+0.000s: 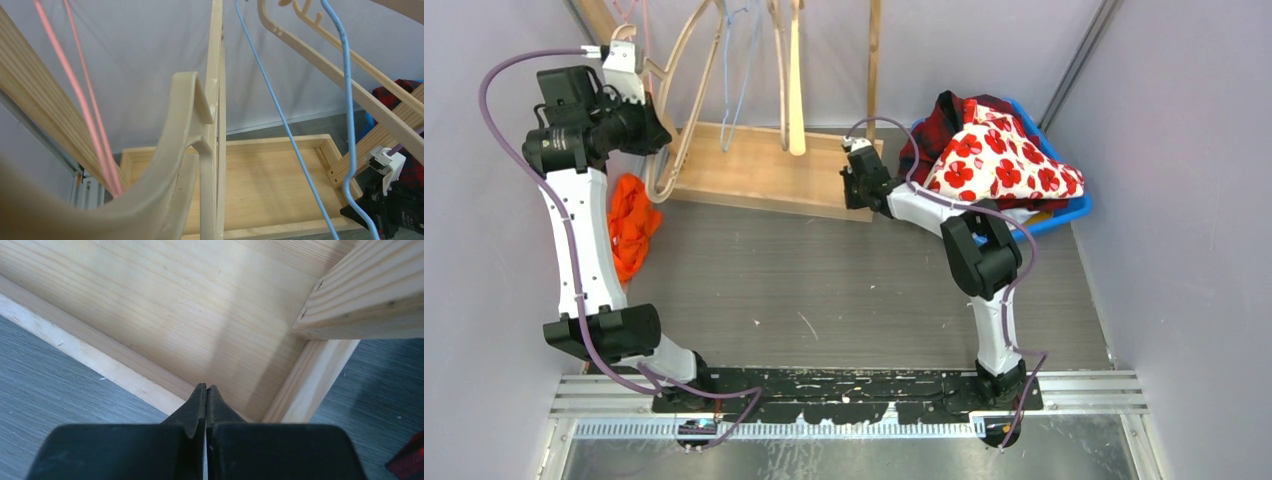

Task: Remove the skirt from the hanger
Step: Move the clothesline to the center of the board, then place the hanger on the clothesline.

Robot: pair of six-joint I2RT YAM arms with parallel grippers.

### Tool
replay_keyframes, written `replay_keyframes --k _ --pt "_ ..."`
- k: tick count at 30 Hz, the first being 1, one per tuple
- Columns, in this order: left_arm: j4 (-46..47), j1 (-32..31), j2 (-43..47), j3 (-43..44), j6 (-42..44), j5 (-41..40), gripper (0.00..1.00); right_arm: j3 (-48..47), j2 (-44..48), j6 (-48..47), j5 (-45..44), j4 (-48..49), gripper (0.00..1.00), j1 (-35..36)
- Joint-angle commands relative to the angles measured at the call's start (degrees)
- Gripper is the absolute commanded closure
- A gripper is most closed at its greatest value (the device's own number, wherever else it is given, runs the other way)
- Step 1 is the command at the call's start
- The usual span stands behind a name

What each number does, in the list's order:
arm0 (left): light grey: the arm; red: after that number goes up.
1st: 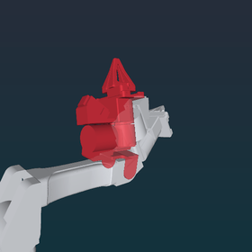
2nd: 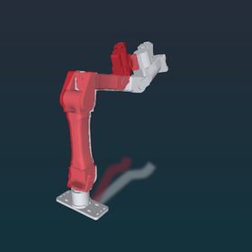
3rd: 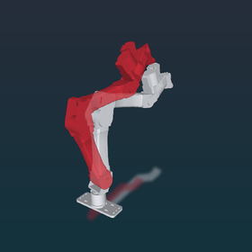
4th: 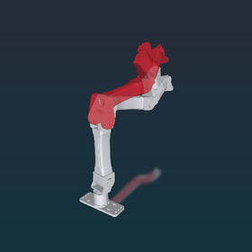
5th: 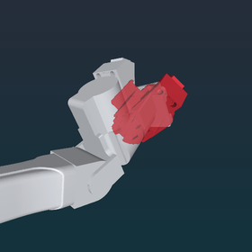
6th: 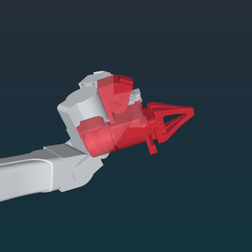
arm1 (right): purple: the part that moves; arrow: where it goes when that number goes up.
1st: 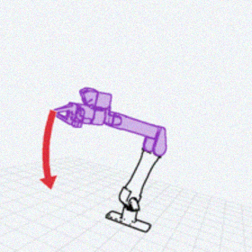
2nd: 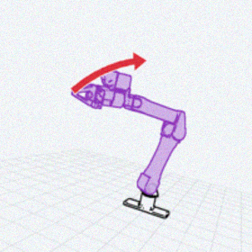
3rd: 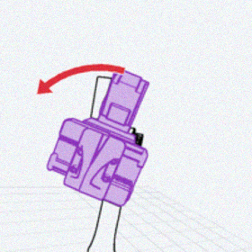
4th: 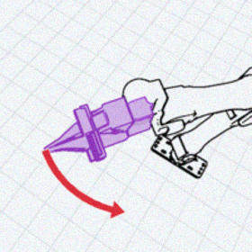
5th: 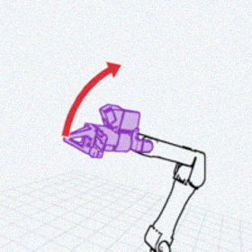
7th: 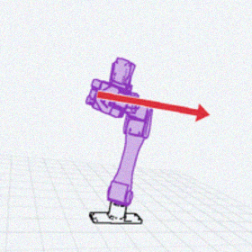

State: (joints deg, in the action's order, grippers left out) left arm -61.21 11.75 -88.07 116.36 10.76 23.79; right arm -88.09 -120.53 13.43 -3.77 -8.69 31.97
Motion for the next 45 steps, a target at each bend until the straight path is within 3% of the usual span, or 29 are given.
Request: replay_keyframes --k 1,15,23,30,34,45 --pt "2.87 -0.22 0.02 3.15 -0.74 1.79 1.0 4.12 1.27 0.53 -0.94 -14.75 0.99 -0.45" --pt "1.23 -3.49 -4.89 9.54 -1.33 -1.28 1.0 18.74 11.89 0.52 -2.33 -11.57 0.99 0.61" --pt "-2.66 -11.39 -10.98 20.48 1.31 -10.97 1.0 15.35 17.92 -1.99 -1.97 -18.23 0.99 3.92" --pt "-1.43 -11.91 -11.55 25.67 -0.22 -9.58 1.0 12.64 28.47 -4.76 -2.7 -24.06 0.99 9.85" --pt "0.33 -11.82 -11.96 26.88 -1.14 -8.65 1.0 11.77 33.99 -4.79 -6.32 -24.45 0.9 12.47" --pt "5.08 -11.84 -21.24 31.73 -5.18 -5.14 1.0 4.79 41.7 -7.52 -18.63 -21.76 0.82 12.86"
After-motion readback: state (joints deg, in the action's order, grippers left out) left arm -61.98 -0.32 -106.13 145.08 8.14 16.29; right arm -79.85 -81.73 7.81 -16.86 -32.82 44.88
